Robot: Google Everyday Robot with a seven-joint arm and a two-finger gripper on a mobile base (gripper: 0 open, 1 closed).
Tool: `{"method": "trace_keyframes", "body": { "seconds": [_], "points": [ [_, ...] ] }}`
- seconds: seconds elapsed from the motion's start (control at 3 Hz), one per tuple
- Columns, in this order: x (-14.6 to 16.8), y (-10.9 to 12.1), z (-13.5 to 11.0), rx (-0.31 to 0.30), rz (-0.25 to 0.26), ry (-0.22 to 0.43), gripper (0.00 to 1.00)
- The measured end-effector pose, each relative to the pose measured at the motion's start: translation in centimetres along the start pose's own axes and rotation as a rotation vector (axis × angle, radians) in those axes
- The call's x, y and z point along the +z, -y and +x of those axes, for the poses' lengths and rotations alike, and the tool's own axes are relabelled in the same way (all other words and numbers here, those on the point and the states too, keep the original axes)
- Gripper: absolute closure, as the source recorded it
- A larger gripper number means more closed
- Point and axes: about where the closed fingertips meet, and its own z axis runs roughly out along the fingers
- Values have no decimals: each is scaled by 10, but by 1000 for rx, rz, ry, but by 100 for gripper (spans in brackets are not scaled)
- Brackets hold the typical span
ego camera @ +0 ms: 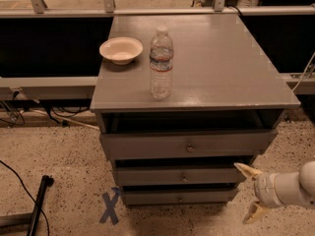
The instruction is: Open middle drawer
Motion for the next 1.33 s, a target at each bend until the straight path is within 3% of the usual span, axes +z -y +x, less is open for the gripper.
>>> {"method": "trace_keyframes", "body": {
  "seconds": [0.33,0.67,1.33],
  "points": [
    [33,-10,7,-14,-71,-1,0],
    [53,-19,16,0,-105,1,0],
    [99,-11,16,2,-105,38,0]
  ]
}}
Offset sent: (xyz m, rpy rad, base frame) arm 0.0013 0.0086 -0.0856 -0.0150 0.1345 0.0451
